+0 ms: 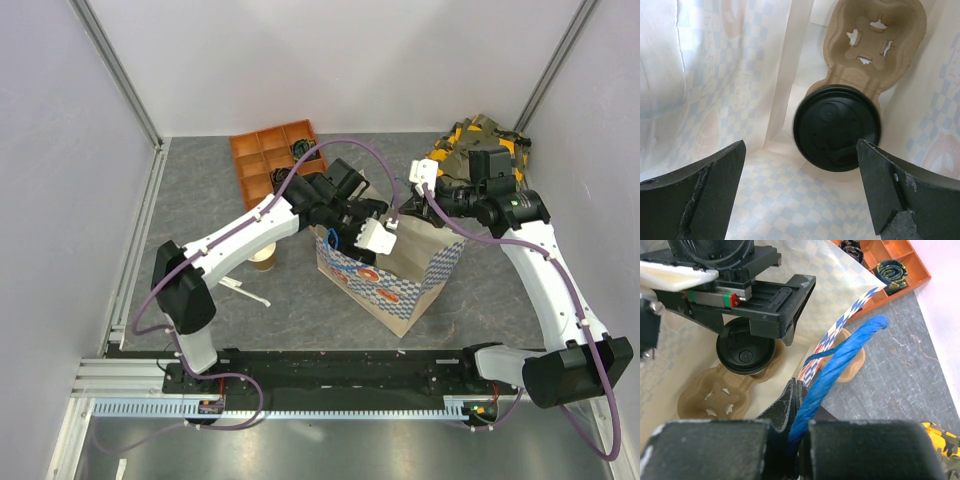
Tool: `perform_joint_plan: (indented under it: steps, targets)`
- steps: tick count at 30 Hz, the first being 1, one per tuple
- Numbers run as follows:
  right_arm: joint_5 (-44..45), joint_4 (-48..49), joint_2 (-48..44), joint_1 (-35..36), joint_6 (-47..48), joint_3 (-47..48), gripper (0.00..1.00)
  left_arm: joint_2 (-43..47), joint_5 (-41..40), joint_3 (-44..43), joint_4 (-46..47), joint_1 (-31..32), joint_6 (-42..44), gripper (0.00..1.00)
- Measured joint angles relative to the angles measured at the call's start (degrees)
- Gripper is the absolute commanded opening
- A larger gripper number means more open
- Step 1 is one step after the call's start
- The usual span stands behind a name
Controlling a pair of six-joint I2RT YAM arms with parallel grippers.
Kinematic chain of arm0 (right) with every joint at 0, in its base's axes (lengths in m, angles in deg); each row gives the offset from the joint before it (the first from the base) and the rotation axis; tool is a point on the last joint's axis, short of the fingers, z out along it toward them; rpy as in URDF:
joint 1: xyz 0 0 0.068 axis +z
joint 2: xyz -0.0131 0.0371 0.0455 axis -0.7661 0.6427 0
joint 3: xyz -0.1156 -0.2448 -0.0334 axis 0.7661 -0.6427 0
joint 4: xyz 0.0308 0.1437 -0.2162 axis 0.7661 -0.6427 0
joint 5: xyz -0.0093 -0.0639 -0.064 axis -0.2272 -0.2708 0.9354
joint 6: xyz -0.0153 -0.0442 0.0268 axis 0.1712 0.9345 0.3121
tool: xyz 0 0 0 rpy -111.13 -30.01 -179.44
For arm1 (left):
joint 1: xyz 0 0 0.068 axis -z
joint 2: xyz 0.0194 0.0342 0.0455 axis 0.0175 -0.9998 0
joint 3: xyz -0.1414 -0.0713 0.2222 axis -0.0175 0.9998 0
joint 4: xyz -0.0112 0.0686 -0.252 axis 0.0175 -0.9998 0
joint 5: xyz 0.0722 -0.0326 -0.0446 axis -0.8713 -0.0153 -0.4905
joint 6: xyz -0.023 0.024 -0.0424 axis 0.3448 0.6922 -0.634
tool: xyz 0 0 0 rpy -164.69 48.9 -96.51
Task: Pack the takeout coffee
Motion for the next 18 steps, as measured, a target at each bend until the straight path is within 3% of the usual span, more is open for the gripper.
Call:
perform_joint_plan:
  steps: [18]
  targets:
    - [0.00,0.50,-0.09,0.00,2.43,0.00,0.00,3.32,0.02,1.53,0.20,-0.02,1.70,1.00]
